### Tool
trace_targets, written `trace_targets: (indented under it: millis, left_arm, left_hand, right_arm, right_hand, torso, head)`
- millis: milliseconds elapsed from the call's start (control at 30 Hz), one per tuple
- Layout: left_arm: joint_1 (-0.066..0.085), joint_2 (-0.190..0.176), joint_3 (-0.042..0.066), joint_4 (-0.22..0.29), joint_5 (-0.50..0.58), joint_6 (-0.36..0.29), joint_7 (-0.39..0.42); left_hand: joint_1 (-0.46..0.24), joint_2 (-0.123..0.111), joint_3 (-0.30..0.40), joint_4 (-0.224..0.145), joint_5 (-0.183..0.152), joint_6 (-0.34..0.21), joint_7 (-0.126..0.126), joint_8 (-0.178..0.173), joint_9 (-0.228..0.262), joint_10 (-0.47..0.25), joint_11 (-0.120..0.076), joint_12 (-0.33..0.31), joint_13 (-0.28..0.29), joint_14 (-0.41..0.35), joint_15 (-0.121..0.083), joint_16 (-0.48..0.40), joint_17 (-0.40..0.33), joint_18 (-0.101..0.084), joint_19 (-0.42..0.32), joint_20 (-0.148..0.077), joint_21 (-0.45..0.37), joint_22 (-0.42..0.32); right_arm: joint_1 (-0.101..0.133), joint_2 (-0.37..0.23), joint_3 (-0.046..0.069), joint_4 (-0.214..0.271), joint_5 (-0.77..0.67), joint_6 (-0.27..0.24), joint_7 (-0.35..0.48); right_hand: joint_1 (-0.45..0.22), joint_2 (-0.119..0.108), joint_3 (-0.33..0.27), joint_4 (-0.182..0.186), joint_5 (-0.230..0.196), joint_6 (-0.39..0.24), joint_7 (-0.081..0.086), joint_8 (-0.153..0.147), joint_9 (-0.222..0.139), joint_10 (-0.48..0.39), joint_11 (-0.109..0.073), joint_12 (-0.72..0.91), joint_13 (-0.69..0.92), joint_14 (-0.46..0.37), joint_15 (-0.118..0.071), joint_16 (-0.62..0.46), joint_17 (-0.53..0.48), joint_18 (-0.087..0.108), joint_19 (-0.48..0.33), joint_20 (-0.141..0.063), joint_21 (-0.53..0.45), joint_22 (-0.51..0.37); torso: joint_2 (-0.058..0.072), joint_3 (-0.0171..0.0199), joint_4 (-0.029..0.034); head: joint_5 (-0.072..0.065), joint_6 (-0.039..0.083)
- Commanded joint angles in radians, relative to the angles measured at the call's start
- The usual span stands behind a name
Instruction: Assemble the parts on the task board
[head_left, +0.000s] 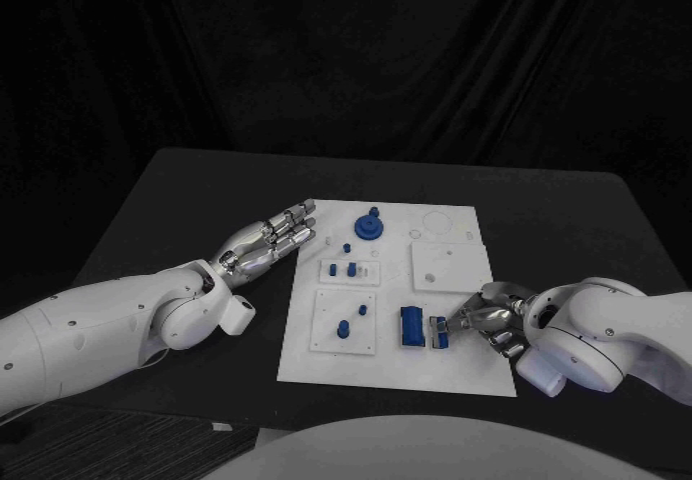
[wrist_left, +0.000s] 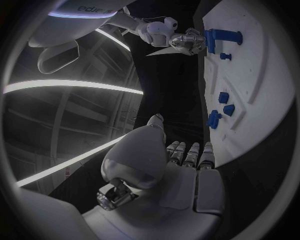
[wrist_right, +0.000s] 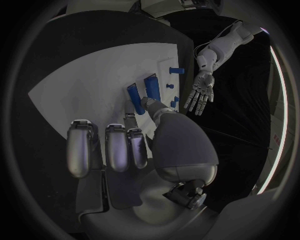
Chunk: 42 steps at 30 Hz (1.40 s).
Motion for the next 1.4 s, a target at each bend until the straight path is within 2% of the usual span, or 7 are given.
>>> trace_targets:
  millis: [33,467,733,1033,1233,1333,1400]
  left_arm:
    - [-0.001,0.003,0.001,0.001,0.0,0.016,0.007]
    - [-0.002,0.008,0.001,-0.003,0.0,0.024,0.001]
    - [-0.003,0.009,0.001,-0.005,0.0,0.026,-0.002]
    - [-0.005,0.01,0.001,-0.006,0.0,0.029,-0.004]
    - [-0.006,0.009,0.001,-0.006,0.0,0.03,-0.004]
    - [-0.007,0.007,0.001,-0.005,0.0,0.03,-0.003]
    - [-0.007,0.005,0.001,-0.005,0.0,0.029,-0.002]
  left_hand:
    - [0.011,-0.003,0.001,-0.005,0.005,0.001,0.006,0.003,0.002,0.0,0.005,-0.003,-0.002,0.0,0.007,-0.004,-0.002,-0.015,0.001,0.007,-0.003,-0.002]
    - [0.011,-0.002,0.004,-0.007,0.006,0.002,0.007,0.003,0.002,0.0,0.006,-0.003,-0.002,0.0,0.012,-0.004,-0.002,-0.017,0.001,0.01,-0.003,-0.002]
    - [0.011,-0.002,0.005,-0.008,0.006,0.003,0.008,0.003,0.002,0.0,0.006,-0.003,-0.002,0.0,0.015,-0.004,-0.002,-0.018,0.001,0.012,-0.003,-0.002]
    - [0.011,-0.002,0.006,-0.009,0.007,0.002,0.009,0.003,0.002,0.0,0.007,-0.003,-0.002,0.0,0.017,-0.004,-0.002,-0.02,0.001,0.013,-0.003,-0.002]
    - [0.012,-0.002,0.007,-0.01,0.008,0.003,0.009,0.003,0.002,0.0,0.007,-0.003,-0.002,0.0,0.019,-0.004,-0.002,-0.021,0.001,0.013,-0.003,-0.002]
    - [0.012,-0.002,0.008,-0.012,0.009,0.003,0.009,0.003,0.002,0.0,0.007,-0.003,-0.002,0.0,0.021,-0.004,-0.002,-0.022,0.001,0.014,-0.003,-0.002]
    - [0.013,-0.002,0.009,-0.012,0.009,0.004,0.009,0.003,0.002,0.0,0.007,-0.003,-0.002,0.0,0.021,-0.004,-0.002,-0.022,0.001,0.014,-0.003,-0.002]
  right_arm:
    - [0.001,0.001,0.0,-0.001,0.002,0.025,-0.017]
    - [0.001,0.001,0.0,-0.002,0.002,0.041,-0.017]
    - [0.001,-0.001,0.0,-0.002,0.002,0.029,-0.012]
    - [0.001,-0.004,0.0,-0.003,0.002,0.016,-0.003]
    - [0.001,-0.018,0.0,0.006,-0.083,0.02,0.04]
    - [0.001,-0.033,0.0,0.014,-0.198,0.025,0.077]
    - [0.001,-0.046,-0.001,0.022,-0.303,0.034,0.105]
  right_hand:
    - [0.001,0.006,-0.011,0.002,-0.02,-0.01,0.0,0.001,-0.001,0.106,-0.007,0.003,0.263,0.047,-0.001,-0.007,-0.001,0.013,0.046,0.003,-0.007,0.215]
    - [-0.01,-0.002,-0.063,0.028,-0.142,-0.026,0.005,0.004,-0.002,0.106,-0.002,0.003,0.263,0.046,0.003,-0.01,-0.01,0.014,0.045,0.007,-0.012,0.214]
    - [-0.042,-0.003,-0.111,0.07,-0.242,-0.028,0.005,0.012,-0.001,0.106,-0.002,0.003,0.263,0.047,0.004,-0.01,-0.009,0.013,0.045,0.008,-0.012,0.214]
    - [-0.071,0.017,-0.133,0.108,-0.253,-0.028,0.003,0.017,-0.001,0.106,-0.003,0.003,0.263,0.046,0.003,-0.011,-0.012,0.014,0.045,0.007,-0.013,0.214]
    - [-0.071,0.001,-0.15,0.109,-0.263,-0.034,0.003,0.019,0.0,0.106,-0.003,0.003,0.263,0.046,0.003,-0.01,-0.011,0.014,0.045,0.007,-0.013,0.214]
    - [-0.059,-0.011,-0.168,0.11,-0.298,-0.046,0.0,0.05,0.019,0.106,-0.005,0.003,0.263,0.047,0.001,-0.008,-0.003,0.014,0.044,0.006,-0.015,0.213]
    - [-0.025,-0.023,-0.199,0.137,-0.342,-0.1,-0.01,0.177,0.112,0.106,-0.011,0.003,0.263,0.049,-0.008,-0.004,0.006,0.013,0.045,0.0,-0.012,0.215]
  torso:
    - [0.0,-0.0002,-0.0006]
    - [-0.001,0.0005,-0.0013]
    - [-0.001,0.0008,-0.0011]
    - [-0.001,0.0005,-0.0013]
    - [-0.002,0.0007,-0.0014]
    - [-0.003,0.0006,-0.0013]
    - [-0.002,0.0008,-0.0015]
  head:
    - [0.002,0.0]
    - [0.003,0.0]
    - [0.001,0.0]
    - [0.0,0.0]
    - [0.001,0.0]
    - [0.003,0.0]
    - [0.001,0.0]
